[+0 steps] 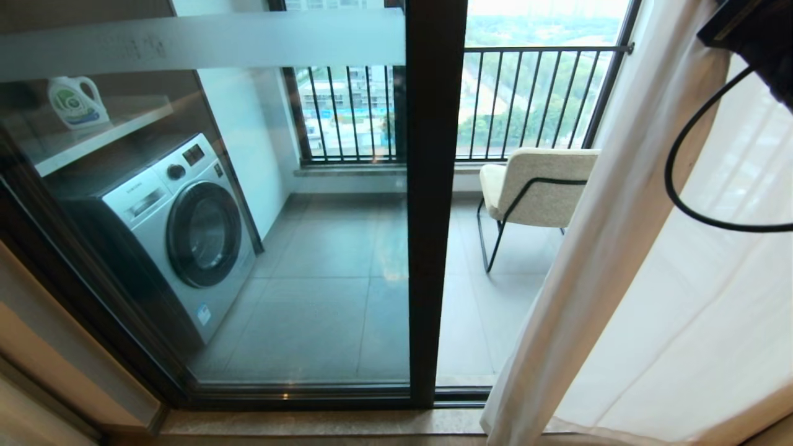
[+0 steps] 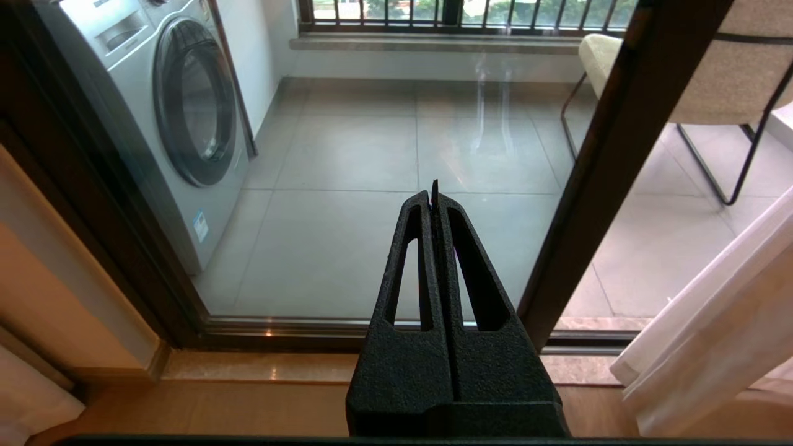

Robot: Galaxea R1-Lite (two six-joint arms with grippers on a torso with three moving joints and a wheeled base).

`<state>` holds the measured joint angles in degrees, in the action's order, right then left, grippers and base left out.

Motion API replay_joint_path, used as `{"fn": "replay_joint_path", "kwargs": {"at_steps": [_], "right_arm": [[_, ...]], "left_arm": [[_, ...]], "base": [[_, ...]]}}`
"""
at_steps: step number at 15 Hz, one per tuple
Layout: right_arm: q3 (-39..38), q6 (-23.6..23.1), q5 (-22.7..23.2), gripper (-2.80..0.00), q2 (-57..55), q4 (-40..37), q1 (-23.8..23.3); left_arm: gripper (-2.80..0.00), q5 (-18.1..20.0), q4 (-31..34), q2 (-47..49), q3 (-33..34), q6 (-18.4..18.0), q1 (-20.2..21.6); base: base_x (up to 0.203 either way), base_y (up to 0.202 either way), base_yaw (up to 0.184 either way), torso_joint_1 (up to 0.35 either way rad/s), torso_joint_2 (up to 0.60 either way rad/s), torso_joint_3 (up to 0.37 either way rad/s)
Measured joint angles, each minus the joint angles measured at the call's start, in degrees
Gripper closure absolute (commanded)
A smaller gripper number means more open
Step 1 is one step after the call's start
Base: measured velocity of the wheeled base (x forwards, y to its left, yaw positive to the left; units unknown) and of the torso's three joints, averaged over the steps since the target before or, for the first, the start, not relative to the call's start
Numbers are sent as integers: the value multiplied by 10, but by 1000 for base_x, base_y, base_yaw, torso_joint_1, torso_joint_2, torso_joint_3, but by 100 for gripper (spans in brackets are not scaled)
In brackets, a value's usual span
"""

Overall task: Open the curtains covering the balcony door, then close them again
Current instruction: Close the inner curtains on both sides

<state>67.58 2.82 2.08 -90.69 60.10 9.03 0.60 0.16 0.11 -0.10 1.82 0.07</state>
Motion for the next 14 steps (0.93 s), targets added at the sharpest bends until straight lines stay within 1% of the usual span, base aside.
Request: {"fn": "replay_joint_path", "kwargs": {"at_steps": [14], "right_arm": [[-1,-1,0,0,-2,-1,1]], "left_arm": [[0,0,0,0,0,0,0]], "base": [[0,190,2,2,3,3]]}}
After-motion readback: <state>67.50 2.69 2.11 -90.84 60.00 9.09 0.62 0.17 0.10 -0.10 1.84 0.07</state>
